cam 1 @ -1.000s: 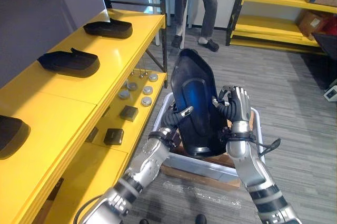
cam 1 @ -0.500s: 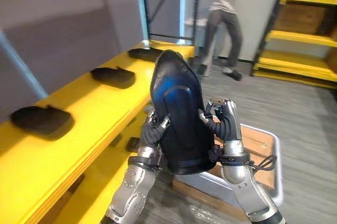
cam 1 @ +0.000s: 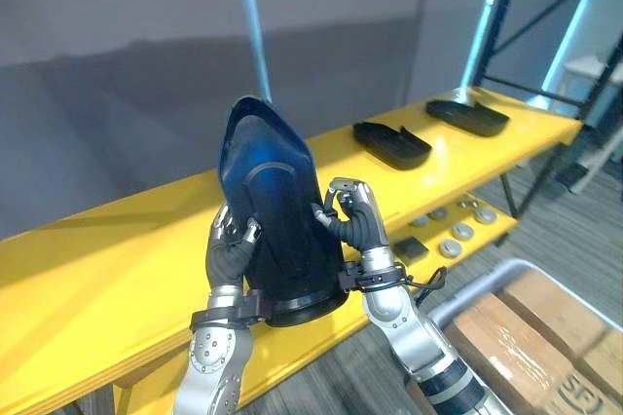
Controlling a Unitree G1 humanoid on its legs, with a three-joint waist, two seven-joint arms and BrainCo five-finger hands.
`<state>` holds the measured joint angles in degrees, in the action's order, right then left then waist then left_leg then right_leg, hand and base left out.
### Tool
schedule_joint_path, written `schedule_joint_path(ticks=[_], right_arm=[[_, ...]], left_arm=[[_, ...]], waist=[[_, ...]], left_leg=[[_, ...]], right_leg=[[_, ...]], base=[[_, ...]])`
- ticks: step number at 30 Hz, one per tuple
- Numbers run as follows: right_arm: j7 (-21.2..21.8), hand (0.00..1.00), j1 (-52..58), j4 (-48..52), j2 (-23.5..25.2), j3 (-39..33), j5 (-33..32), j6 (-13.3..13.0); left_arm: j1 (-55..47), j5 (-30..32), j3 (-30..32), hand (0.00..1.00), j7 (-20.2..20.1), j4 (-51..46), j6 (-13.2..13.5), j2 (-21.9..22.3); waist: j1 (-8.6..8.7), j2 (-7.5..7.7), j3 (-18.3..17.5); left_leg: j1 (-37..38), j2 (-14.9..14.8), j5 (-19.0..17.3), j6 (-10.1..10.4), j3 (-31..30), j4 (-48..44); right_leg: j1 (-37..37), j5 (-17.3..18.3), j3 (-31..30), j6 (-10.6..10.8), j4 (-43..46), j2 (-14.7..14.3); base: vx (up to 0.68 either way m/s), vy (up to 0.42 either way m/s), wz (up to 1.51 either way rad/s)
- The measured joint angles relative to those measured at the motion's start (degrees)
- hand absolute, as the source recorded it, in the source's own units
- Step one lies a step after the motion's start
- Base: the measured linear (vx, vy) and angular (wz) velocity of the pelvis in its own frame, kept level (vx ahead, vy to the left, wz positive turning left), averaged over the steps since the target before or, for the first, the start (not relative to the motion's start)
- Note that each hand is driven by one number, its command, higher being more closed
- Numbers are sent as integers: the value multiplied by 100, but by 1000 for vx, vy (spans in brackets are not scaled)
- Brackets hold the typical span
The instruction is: Walk over and take plastic housings, then place them on the shelf
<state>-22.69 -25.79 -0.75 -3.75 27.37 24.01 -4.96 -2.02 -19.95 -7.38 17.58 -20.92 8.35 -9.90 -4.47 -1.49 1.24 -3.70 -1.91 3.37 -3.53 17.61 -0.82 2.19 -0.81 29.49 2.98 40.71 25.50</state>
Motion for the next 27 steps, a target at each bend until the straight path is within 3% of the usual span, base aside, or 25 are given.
schedule_joint_path(ticks=[1, 2, 3, 4, 5, 7, 8, 9, 10, 11, 13, 16, 17, 19, 20, 21, 27], right_arm=[[26, 100, -115, -42, 7, 36, -12, -15], [41, 100, -178, -44, 6, 39, -17, -16], [65, 0, -258, -44, 6, 63, -19, -30], [69, 0, -301, -45, 7, 73, -23, -31], [106, 0, -374, -39, 7, 90, -109, -90], [109, 0, -348, -31, 3, 88, -201, -116], [147, 0, -259, 41, 8, 82, -457, -162], [197, 0, -246, 50, 42, 82, -602, -221], [253, 0, -209, 50, 22, 82, -691, -258], [306, 0, -82, 66, 15, 72, -845, -288], [602, 0, 114, 187, 16, 104, -1200, -387], [847, 0, 362, 182, -43, 11, -1470, -402], [872, 0, 418, 173, -64, -40, -1487, -402], [919, 0, 496, 175, -93, -272, -1546, -401], [918, 0, 497, 182, -94, -321, -1546, -401], [905, 0, 508, 179, -65, -406, -1546, -396], [549, 0, 498, 610, 378, -742, -1546, -411]], left_arm=[[1, 0, 47, 100, 71, -40, 16, -18], [1, 0, 56, 100, 89, -73, 48, -15], [1, -2, 89, 100, 108, -83, 122, -7], [2, -3, 103, 100, 112, -87, 163, -10], [17, -3, 164, 100, 115, -116, 243, -18], [23, -3, 164, 100, 115, -113, 250, -33], [28, -4, 157, 100, 111, -117, 252, -119], [32, -10, 185, 100, 111, -135, 268, -221], [20, -9, 202, 100, 107, -110, 281, -221], [-31, -10, 205, 100, 109, -121, 275, -154], [26, -5, 383, 100, 91, -189, 289, -152], [368, 5, 303, 100, 40, -167, 284, -64], [439, 6, 280, 100, 34, -154, 285, -49], [798, 76, 64, 100, -56, 70, 337, 20], [875, 107, 36, 100, -63, 163, 347, 37], [976, 151, 31, 100, -70, 323, 353, 41], [1004, 887, 337, 100, 156, 922, 224, -38]], waist=[[53, -12, 50], [48, -5, 121], [22, 12, 166], [26, 14, 189], [25, 23, 268], [74, 42, 317], [76, 210, 307], [40, 419, 319], [40, 428, 347], [16, 336, 327], [-106, 300, 294], [18, 294, 306], [39, 294, 307], [90, 245, 331], [100, 213, 348], [86, 195, 369], [115, 189, 368]], left_leg=[[45, -1, -11, -22, -395, 1], [101, 15, -11, -23, -551, 4], [118, 78, -33, -31, -876, -25], [112, 116, -38, -30, -1032, -49], [89, 239, -48, -14, -1523, -98], [74, 290, -53, 32, -1831, -145], [48, 492, -57, 106, -2174, -156], [60, 684, -62, 140, -2293, -139], [68, 713, -74, 166, -2401, -148], [21, 567, -99, 226, -2355, -151], [-263, 269, -59, 436, -2436, -130], [-506, 170, 134, 687, -2791, 3], [-517, 162, 221, 716, -2730, 97], [-511, -205, 197, 684, -1332, 293], [-497, -290, 258, 637, -1028, 285], [-432, -251, 486, 538, -997, 319], [-241, 43, 556, 434, -964, 578]], right_leg=[[231, 569, -556, 72, 396, -377], [273, 785, -716, 138, 391, -555], [380, 1028, -900, 220, 146, -839], [444, 1114, -993, 224, -43, -954], [649, 1212, -1548, 253, -714, -1353], [654, 1196, -2002, 268, -1307, -1626], [607, 901, -2286, 116, -2040, -1649], [586, 575, -2267, 32, -2364, -1493], [538, 548, -2225, 208, -2400, -1444], [421, 497, -2086, 140, -2636, -1551], [298, 141, -1859, -36, -3398, -1894], [146, -1, -1287, -93, -3806, -2020], [92, 6, -1141, -104, -3834, -2012], [-109, 44, -710, -148, -3865, -1996], [-161, 65, -638, -125, -3860, -1998], [-213, 163, -606, -63, -3799, -1945], [-257, 330, -685, 129, -3709, -1687]], base=[[110, -36, 153], [108, -95, 161], [98, -100, 126], [83, -143, 181], [53, -140, 153], [29, -174, 147], [33, -204, 137], [52, -222, 124], [89, -192, 73], [120, -205, 43], [126, -186, 23], [112, -154, 75], [106, -83, 112], [61, -27, 101], [59, 4, 68], [74, 63, 48], [29, 69, 9]])
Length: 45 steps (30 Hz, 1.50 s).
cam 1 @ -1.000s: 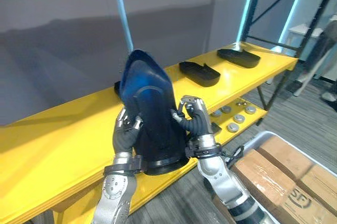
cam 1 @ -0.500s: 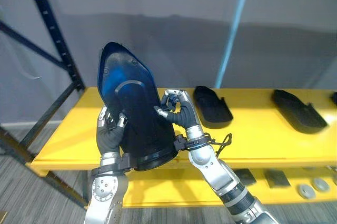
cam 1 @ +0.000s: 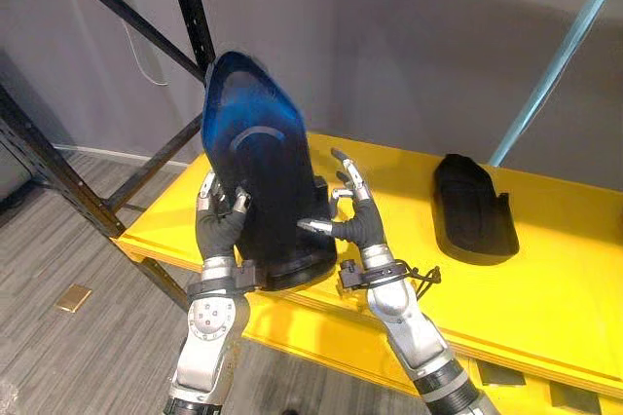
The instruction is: Walk over and take plastic housings, then place them on the shelf
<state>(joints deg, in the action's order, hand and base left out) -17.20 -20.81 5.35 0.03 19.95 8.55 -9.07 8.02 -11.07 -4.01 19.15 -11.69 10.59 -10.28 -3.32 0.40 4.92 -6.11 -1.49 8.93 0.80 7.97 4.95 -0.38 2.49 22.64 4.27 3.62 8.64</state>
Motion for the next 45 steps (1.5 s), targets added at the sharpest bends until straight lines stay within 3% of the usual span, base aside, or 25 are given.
schedule_joint_path(ticks=[7, 12, 14, 18, 24, 29, 36, 45], right_arm=[[-414, 0, 292, 1556, 16, -1666, -373, -322], [-513, 0, 910, 1929, -209, -2422, -656, -360], [-444, 0, 1249, 1936, -363, -2670, -776, -391], [-121, 0, 2256, 1698, -526, -3266, -1010, -480], [394, 0, 4120, 380, -458, -4306, -840, -402], [675, 0, 4427, -838, -457, -4412, -693, -242], [1112, 0, 4363, -1900, -466, -3873, -470, -163], [1391, 0, 4312, -2088, -469, -3017, -386, -163]], left_arm=[[2, 807, 705, 100, 190, 526, -273, -222], [43, 841, 1122, 100, 207, 842, -299, -478], [128, 795, 1354, 100, 162, 1082, -309, -699], [300, 408, 2155, 100, 63, 1542, -307, -1381], [779, -251, 2473, 100, -550, 2715, -224, -2833], [1435, -1057, 1962, 100, -1060, 3674, -154, -3464], [2174, -1701, 1068, 100, -1652, 4670, -65, -4325], [2679, -1672, 467, 100, -2052, 5729, -304, -4941]], waist=[[307, 1, -47], [535, -3, -152], [547, -2, -172], [547, -1, -173], [858, -15, -139], [1010, -28, 111], [1011, -49, 651], [1039, 69, 1086]], left_leg=[[239, -64, -73, 19, 482, 30], [248, -204, -99, 58, 792, 29], [232, -252, -113, 78, 919, 0], [-143, -416, -310, 318, 434, -313], [-31, -462, -318, 318, 866, -40], [-124, -462, -314, 316, 988, -16], [-347, -487, -309, 315, 975, -98], [-482, -521, -315, 314, 949, -204]], right_leg=[[31, -31, -499, -27, -18, -27], [165, -136, -826, -97, -124, -169], [333, -195, -1042, -133, -125, -251], [775, -533, -1641, -186, -341, -424], [992, -634, -2100, -173, -427, -523], [1168, -692, -2251, -170, -426, -538], [1356, -701, -2241, -183, -393, -559], [1491, -691, -2238, -198, -282, -574]], base=[[-34, 10, -33], [-36, -29, -39], [-45, -37, -58], [-28, -76, -71], [-18, -6, -43], [-35, 16, -17], [0, 0, 0], [-23, 10, 0]])
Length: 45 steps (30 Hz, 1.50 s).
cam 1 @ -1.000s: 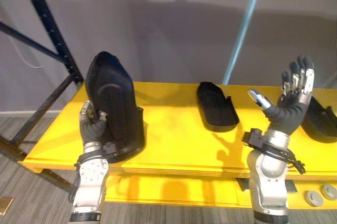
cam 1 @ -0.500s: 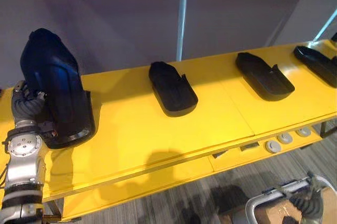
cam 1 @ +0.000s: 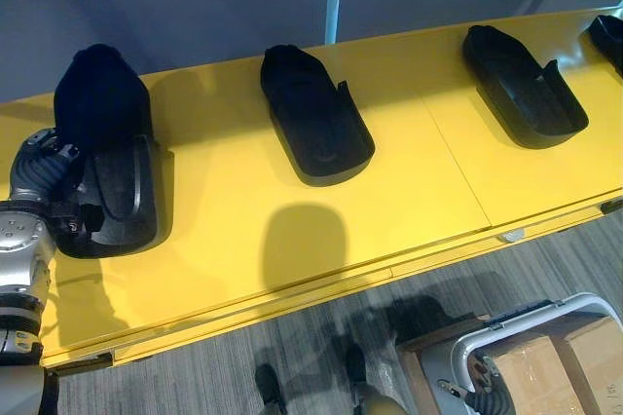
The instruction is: Walk over and take plastic housings, then place them on the shelf
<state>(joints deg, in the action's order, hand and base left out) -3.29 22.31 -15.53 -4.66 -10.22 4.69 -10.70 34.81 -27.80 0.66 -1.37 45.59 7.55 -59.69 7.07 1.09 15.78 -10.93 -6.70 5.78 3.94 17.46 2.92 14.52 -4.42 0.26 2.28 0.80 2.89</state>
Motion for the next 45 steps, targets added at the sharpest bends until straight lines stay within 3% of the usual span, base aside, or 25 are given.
schedule_joint_path(ticks=[5, 6, 12, 22, 28, 32, 33, 35, 37, 38, 39, 41, 43, 45], right_arm=[[40, 0, -11, -173, -4, 173, 18, -2], [50, 0, -11, -178, -7, 195, 18, -2], [106, 0, -12, -207, -9, 291, 19, -3], [120, 0, -29, -369, -6, 474, 19, -8], [112, 0, -29, -440, -4, 474, 19, -14], [71, 0, -23, -742, 13, 473, 41, -22], [28, 0, -25, -889, 16, 460, 48, -22], [-30, 0, -24, -1086, 30, 407, 151, -24], [-123, 0, 4, -1426, 85, 164, 289, -25], [-136, 0, 2, -1499, 88, 95, 291, -25], [-148, 0, 3, -1590, 99, -35, 293, -24], [-170, 0, 0, -1713, 101, -148, 301, -25], [-180, 0, -7, -1778, 151, -261, 410, -24], [-223, 0, -26, -1803, 168, -328, 417, -24]], left_arm=[[111, 560, -4, 100, -119, 551, -125, -474], [119, 735, -4, 0, -134, 701, -159, -549], [282, 1353, 10, 0, -12, 1253, -219, -756], [499, 1444, 17, 0, 146, 1351, -215, -834], [621, 1133, 23, 0, 538, 79, -97, -637], [597, 943, 661, 0, 1368, -1576, 326, -275], [470, 1056, 1161, 100, 1722, -2316, 472, -54], [152, 1482, 1684, 100, 2199, -3078, 587, 304], [-766, 2198, 2356, 100, 2805, -4142, 683, 1093], [-1029, 2326, 2498, 100, 2900, -4371, 694, 1336], [-1553, 2586, 2699, 100, 3041, -4768, 729, 1847], [-2341, 2750, 2776, 100, 3083, -5304, 799, 2655], [-3331, 2758, 2677, 100, 2976, -5926, 921, 3734], [-3980, 2797, 2511, 100, 2828, -6203, 953, 4468]], waist=[[-16, 42, 80], [-16, 43, 81], [-38, 112, 119], [-27, 206, 168], [-41, 278, 206], [-110, 278, 206], [-139, 275, 205], [-154, 258, 189], [-175, 114, -47], [-196, 66, -105], [-258, -15, -167], [-319, -96, -231], [-404, -95, -300], [-493, -99, -314]], left_leg=[[-123, -56, -6, 5, -19, -105], [-129, -63, -6, 5, -19, -115], [-129, -72, -2, 5, -21, -126], [-134, -72, 3, 2, -31, -127], [-36, -59, 9, -4, -81, -128], [47, -44, 8, -5, -139, -115], [89, -40, 13, -10, -156, -95], [214, -30, 13, -10, -183, -42], [273, 6, 28, 0, -263, 88], [278, 17, 30, 0, -280, 113], [304, 35, 31, 0, -307, 135], [349, 55, 31, 1, -383, 161], [377, 59, 30, 3, -452, 189], [368, 65, 28, 4, -479, 198]], right_leg=[[120, 19, 10, -24, 105, -35], [133, 22, 9, -28, 127, -40], [150, 24, 6, -32, 170, -47], [153, 24, 10, -33, 178, -48], [31, 25, 43, -32, 182, -35], [-73, 49, 84, -17, 179, -21], [-118, 65, 98, -6, 178, -19], [-241, 106, 130, 3, 176, -14], [-289, 184, 213, 8, 178, 11], [-291, 197, 225, 12, 177, 17], [-325, 223, 249, 27, 176, 34], [-407, 261, 347, 33, 174, 56], [-458, 291, 365, 32, 175, 58], [-462, 304, 380, 32, 175, 63]], base=[[-54, 7, 0], [-62, 12, -1], [-17, 11, 0], [-9, 23, 0], [-24, 33, 4], [-33, 37, 6], [-25, 31, 6], [-9, 30, 10], [41, 44, 19], [86, 53, 16], [61, 33, 16], [64, 38, 23], [28, 25, 17], [-10, 21, 8]])
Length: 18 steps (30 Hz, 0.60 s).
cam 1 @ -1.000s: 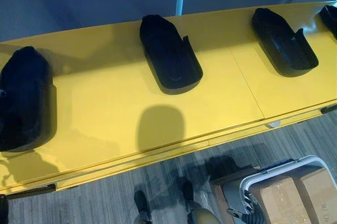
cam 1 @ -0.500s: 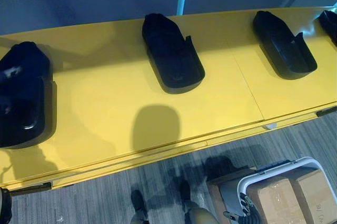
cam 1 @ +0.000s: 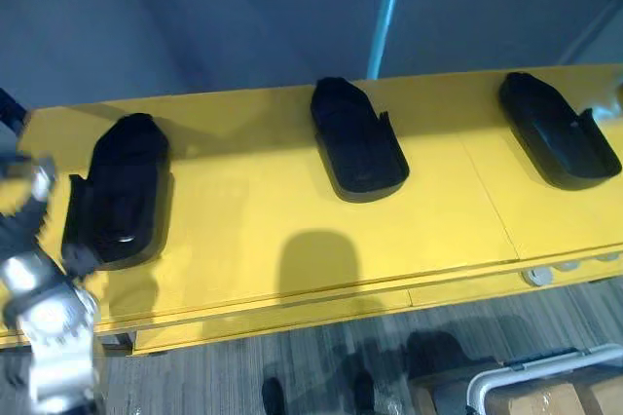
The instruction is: Walk over and take plastic housings, then place them on the shelf
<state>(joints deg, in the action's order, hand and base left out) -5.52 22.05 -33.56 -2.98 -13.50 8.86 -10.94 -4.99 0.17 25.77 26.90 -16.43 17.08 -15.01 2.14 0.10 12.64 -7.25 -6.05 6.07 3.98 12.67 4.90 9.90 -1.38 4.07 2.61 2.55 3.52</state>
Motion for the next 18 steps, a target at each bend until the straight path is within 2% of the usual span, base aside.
schedule_joint_path(ticks=[1, 3, 5, 12, 18], right_arm=[[-8, 0, -7, -20, 1, -1, 0, 0], [-14, 0, -17, -52, 0, -1, -1, 1], [-21, 0, -22, -139, -5, -1, -3, 6], [-21, 0, -48, -142, -61, 31, -10, 18], [-21, 0, -219, -142, -110, 33, -30, 27]], left_arm=[[-406, -5, -161, 100, -66, -78, 16, 349], [-863, -17, -332, 100, -267, -78, 16, 690], [-1111, -140, -454, 100, -446, -76, 15, 848], [-1194, -474, -480, 100, -874, 156, 9, 902], [-705, -578, -462, 100, -897, 650, -100, 860]], waist=[[-29, 1, -11], [-35, 0, -38], [-29, -5, -48], [-25, 3, -54], [-17, 4, -53]], left_leg=[[-9, 0, 0, 0, -25, 1], [-31, -2, 7, -3, -57, 1], [-62, -3, 17, 3, -114, 2], [-159, -4, 50, -11, -171, -1], [-314, -9, 46, -7, -169, -14]], right_leg=[[-4, 8, 16, -1, 1, 0], [-2, 20, 42, 9, 1, -1], [-1, 35, 89, 29, 2, -1], [62, 67, 123, 79, 4, -3], [223, 41, 118, 42, 8, -9]], base=[[-27, 15, 9], [-33, 9, 9], [-47, 4, 14], [-22, 2, 4], [0, 0, 0]])
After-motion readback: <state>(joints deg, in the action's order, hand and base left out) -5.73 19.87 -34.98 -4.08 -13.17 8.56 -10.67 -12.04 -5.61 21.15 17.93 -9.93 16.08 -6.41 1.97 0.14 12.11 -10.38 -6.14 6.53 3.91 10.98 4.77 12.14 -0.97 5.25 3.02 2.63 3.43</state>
